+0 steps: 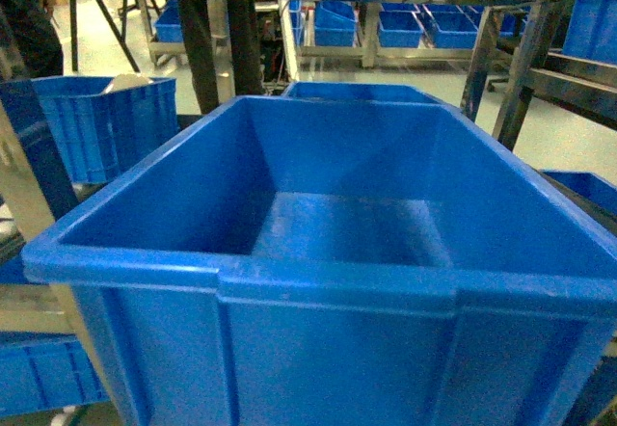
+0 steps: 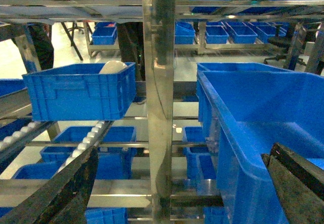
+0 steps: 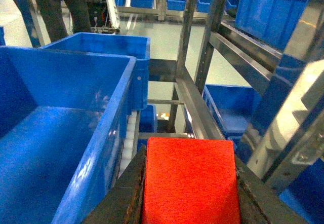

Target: Place magnetic block on left shelf second layer

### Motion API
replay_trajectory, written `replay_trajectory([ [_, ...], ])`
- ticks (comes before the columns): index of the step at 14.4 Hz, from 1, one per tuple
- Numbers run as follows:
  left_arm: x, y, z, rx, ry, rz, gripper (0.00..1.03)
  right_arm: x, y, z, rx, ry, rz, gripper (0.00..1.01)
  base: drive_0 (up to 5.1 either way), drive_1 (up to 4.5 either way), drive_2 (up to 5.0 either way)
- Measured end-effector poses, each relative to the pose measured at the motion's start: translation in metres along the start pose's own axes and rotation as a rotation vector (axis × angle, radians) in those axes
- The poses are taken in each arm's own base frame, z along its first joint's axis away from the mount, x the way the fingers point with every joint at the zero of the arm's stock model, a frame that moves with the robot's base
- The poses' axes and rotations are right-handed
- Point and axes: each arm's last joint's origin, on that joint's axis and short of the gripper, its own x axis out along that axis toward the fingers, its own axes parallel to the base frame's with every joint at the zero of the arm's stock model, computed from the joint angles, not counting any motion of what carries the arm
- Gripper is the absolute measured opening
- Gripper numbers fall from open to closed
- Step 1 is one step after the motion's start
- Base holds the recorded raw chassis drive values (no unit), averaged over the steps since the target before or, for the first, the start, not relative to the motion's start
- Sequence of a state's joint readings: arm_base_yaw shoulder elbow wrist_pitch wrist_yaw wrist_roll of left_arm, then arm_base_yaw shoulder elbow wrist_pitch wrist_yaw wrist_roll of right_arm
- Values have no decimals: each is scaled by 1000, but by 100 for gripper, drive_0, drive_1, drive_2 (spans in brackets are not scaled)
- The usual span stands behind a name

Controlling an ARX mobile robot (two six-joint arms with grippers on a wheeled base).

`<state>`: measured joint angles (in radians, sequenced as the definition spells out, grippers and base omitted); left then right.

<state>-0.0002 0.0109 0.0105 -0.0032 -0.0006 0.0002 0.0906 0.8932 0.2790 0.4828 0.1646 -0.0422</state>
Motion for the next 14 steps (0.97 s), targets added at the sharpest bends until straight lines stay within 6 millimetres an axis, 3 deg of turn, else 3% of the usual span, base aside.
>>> replay_trajectory([
  [7, 0, 0, 0, 0, 0, 0, 98, 2, 4, -2, 41, 25, 65, 33, -10, 419, -439],
  [11, 0, 0, 0, 0, 0, 0, 98, 32, 33, 12, 163, 26, 272, 33, -10, 419, -439],
  [14, 0, 0, 0, 0, 0, 0, 98, 61, 63, 13, 192, 132, 397, 33, -10, 419, -439],
])
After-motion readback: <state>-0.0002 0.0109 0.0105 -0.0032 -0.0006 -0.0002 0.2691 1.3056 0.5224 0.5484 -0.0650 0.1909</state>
